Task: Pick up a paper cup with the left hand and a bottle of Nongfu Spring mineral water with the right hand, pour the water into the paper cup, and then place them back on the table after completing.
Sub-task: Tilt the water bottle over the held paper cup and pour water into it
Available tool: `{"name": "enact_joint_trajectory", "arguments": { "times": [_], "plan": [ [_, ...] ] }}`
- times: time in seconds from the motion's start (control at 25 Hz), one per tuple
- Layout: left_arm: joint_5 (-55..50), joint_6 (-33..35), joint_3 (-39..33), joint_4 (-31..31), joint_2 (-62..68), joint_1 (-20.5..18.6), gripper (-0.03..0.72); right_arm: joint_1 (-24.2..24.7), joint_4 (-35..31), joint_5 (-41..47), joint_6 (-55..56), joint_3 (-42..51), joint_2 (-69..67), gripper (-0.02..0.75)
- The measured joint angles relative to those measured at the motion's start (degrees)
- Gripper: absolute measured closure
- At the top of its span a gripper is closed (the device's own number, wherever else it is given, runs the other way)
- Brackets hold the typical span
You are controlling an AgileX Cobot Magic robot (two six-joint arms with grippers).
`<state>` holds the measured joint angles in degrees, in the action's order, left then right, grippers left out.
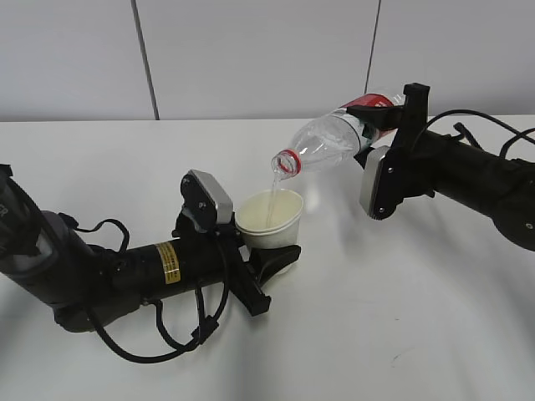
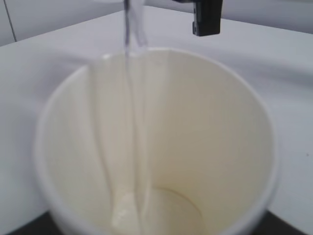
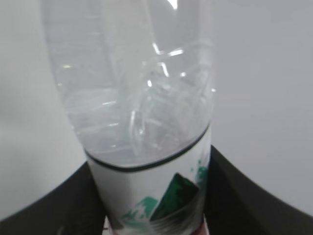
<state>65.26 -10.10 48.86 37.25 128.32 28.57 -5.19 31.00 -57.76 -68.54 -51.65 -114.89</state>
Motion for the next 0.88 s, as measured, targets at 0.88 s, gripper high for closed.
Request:
{"name": "enact_joint_trajectory", "arguments": {
  "times": [0.88],
  "plan": [
    [0.0,0.0,0.0,0.16,0.0,0.0,0.339,0.0,-0.6,-0.36,-1.16,0.0,0.0,0.34]
  ]
}}
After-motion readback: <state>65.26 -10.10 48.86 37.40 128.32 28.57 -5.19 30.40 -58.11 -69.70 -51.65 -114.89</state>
